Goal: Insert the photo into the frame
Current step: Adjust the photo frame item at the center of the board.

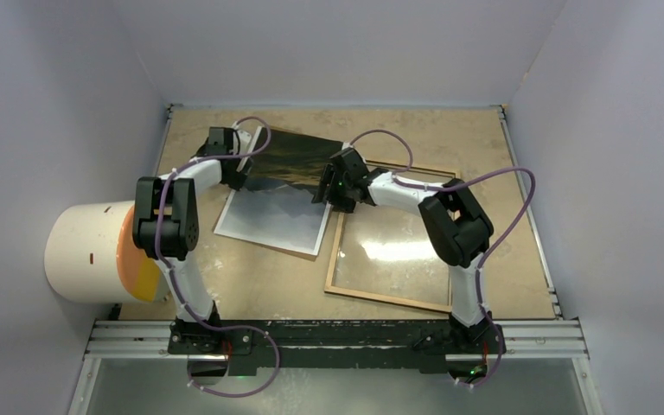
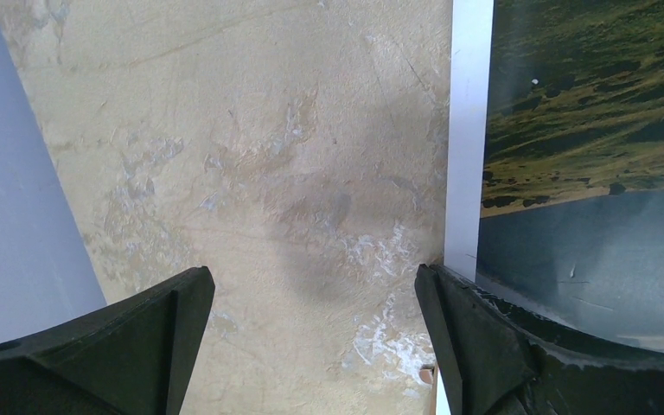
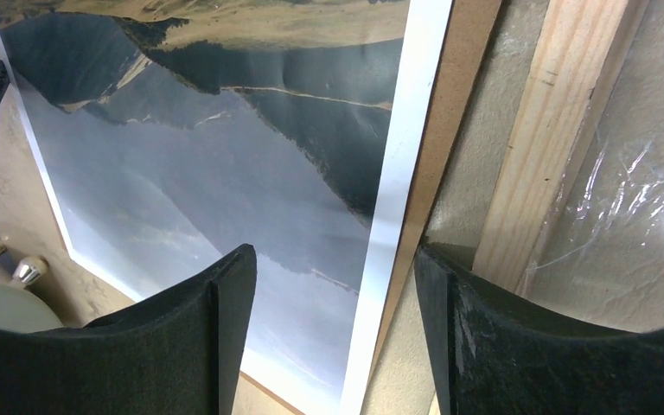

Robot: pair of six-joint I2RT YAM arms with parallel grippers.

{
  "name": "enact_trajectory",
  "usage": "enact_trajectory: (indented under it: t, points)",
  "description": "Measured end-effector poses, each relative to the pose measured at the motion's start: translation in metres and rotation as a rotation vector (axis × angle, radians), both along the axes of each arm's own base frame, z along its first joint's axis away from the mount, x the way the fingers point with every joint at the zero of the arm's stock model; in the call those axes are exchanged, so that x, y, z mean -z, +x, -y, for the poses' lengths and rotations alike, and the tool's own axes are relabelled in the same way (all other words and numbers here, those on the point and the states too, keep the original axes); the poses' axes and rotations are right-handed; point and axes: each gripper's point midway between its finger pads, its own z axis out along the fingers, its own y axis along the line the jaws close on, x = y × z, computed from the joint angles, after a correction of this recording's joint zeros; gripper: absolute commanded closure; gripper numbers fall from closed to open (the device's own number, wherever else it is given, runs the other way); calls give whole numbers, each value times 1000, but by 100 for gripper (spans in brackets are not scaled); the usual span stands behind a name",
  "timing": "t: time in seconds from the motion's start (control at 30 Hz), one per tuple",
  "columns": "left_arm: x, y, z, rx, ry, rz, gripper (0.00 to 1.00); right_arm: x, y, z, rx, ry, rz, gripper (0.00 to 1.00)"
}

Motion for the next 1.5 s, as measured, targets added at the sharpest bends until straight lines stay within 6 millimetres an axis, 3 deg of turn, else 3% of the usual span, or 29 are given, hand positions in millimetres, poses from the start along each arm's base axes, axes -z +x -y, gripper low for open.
enact_trajectory:
  t: [0.27,0.6,0.7,0.83,0.9,1.0,1.07,1.33,1.5]
  points:
    - [2,-10,4,17,9,14,4,1,0,-1,0,29,-40,32]
    - [-3,-35,-2,44,54,-55,2,0,10,-4,5,31,-63,31]
    - [-12,-31,11,88,-27,-79,1,-1,12,-8,5,46,-52,32]
    - [-45,-9,23,115,-100,-31,1,-1,7,-15,-9,53,-45,32]
    - [-65,7,16,96,-102,29,2,-1,6,-18,-11,59,-41,32]
    - [-76,26,3,53,-73,96,2,-1,7,-18,-8,62,-41,32]
    - [-69,35,-5,17,-52,104,2,-1,8,-17,-6,62,-40,32]
    - [-7,67,-21,-88,-4,31,3,-2,23,-1,35,36,-23,31]
    - [-22,87,-31,-169,7,110,3,-1,48,8,70,16,-2,30]
